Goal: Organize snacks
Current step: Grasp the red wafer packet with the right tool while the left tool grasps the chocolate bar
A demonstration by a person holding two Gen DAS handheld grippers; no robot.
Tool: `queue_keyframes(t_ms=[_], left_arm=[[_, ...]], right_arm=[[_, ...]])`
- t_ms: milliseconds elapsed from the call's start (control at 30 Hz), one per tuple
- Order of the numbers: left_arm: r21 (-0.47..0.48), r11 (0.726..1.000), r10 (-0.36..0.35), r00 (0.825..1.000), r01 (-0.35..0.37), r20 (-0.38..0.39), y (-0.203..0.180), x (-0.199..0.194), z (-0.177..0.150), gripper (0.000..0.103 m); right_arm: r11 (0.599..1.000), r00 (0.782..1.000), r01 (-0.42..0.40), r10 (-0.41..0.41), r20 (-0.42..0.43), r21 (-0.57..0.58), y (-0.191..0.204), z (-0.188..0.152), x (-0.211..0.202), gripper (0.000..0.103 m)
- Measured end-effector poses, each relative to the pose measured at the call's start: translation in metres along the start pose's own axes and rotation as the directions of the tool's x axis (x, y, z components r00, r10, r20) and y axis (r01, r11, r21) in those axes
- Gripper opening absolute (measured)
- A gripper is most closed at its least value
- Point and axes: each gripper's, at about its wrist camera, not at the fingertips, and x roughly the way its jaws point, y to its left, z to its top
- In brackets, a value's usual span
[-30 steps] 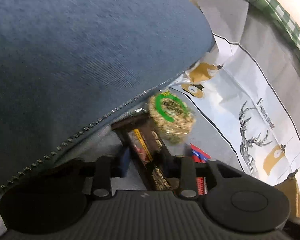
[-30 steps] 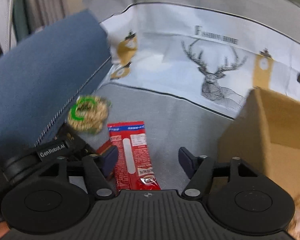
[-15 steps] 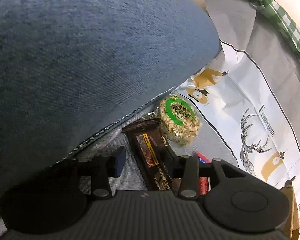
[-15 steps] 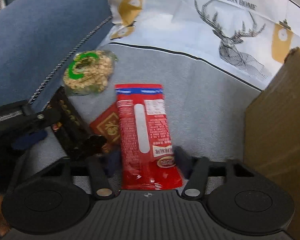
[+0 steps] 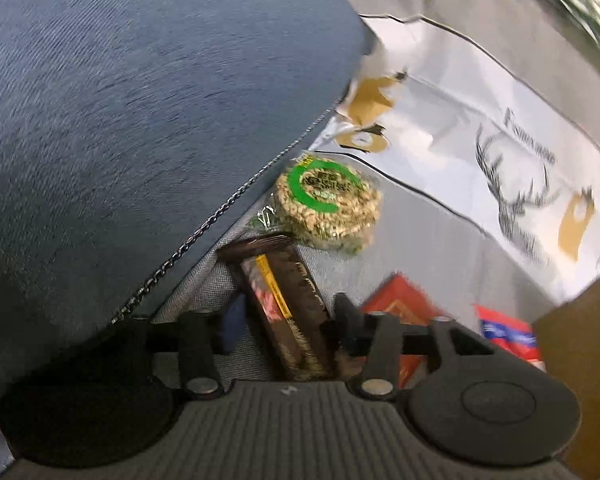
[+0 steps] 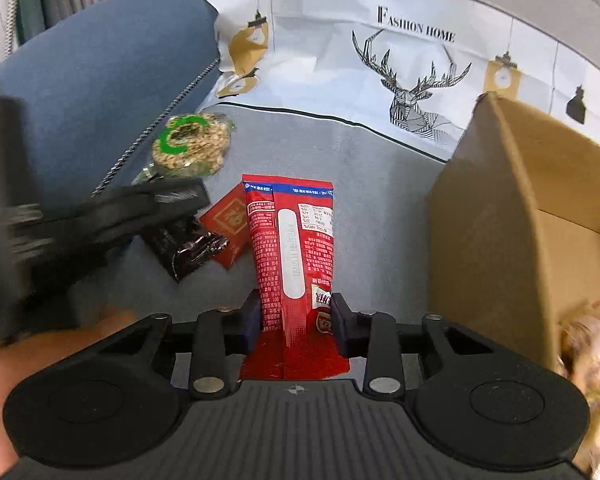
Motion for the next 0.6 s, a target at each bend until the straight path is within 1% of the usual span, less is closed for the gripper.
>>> queue_keyframes(t_ms=[67, 133, 200, 267, 333, 367, 433, 467, 500, 533, 600], left_arm=[[0.024, 1.0, -0.017, 1.0, 0.017, -0.005, 0.003, -0.004, -0.002, 0.042], [0.04, 0.999, -0.027, 0.999, 0.028, -0.024, 0.009, -0.009, -0.003, 0.041], [0.064, 0.996, -0.057, 0.996, 0.062, -0.07, 0.013, -0.015, -0.002, 0.04], [0.124, 0.987, -0.086, 0.99, 0.099, -0.11, 0.012, -0.024, -0.004, 0.04], [0.226, 0.963, -0.115, 0.983, 0.145, -0.144, 0.01, -0.035, -0.008, 0.04], [0.285, 0.942, -0.132, 0.976, 0.177, -0.173, 0.009, -0.041, -0.011, 0.04], [0.354, 0.905, -0.152, 0.957, 0.236, -0.248, 0.01, -0.047, -0.019, 0.04], [0.383, 0.89, -0.145, 0.949, 0.248, -0.279, 0.013, -0.05, -0.023, 0.04], [0.412, 0.875, -0.134, 0.946, 0.253, -0.297, 0.016, -0.053, -0.028, 0.04], [0.42, 0.868, -0.137, 0.94, 0.266, -0.312, 0.015, -0.055, -0.03, 0.04], [0.408, 0.857, -0.155, 0.912, 0.315, -0.379, 0.02, -0.061, -0.031, 0.04]], right_arm=[[1.0, 1.0, 0.001, -0.001, 0.009, 0.002, 0.002, -0.007, -0.016, 0.036], [1.0, 1.0, -0.002, 0.003, 0.02, -0.004, 0.004, -0.014, -0.03, 0.036], [1.0, 0.999, -0.007, 0.008, 0.034, -0.013, 0.007, -0.024, -0.046, 0.036], [1.0, 0.999, -0.022, 0.022, 0.047, -0.018, 0.006, -0.036, -0.061, 0.036], [0.999, 0.998, -0.033, 0.034, 0.058, -0.022, 0.008, -0.05, -0.073, 0.036], [0.999, 0.997, -0.042, 0.043, 0.062, -0.027, 0.009, -0.059, -0.078, 0.036], [0.998, 0.996, -0.052, 0.054, 0.065, -0.036, 0.014, -0.075, -0.084, 0.036], [0.998, 0.996, -0.06, 0.062, 0.058, -0.035, 0.014, -0.084, -0.085, 0.036], [0.997, 0.996, -0.069, 0.07, 0.05, -0.029, 0.014, -0.091, -0.084, 0.036], [0.997, 0.996, -0.077, 0.078, 0.043, -0.026, 0.015, -0.099, -0.083, 0.036], [0.996, 0.995, -0.085, 0.086, 0.041, -0.03, 0.016, -0.113, -0.081, 0.036]])
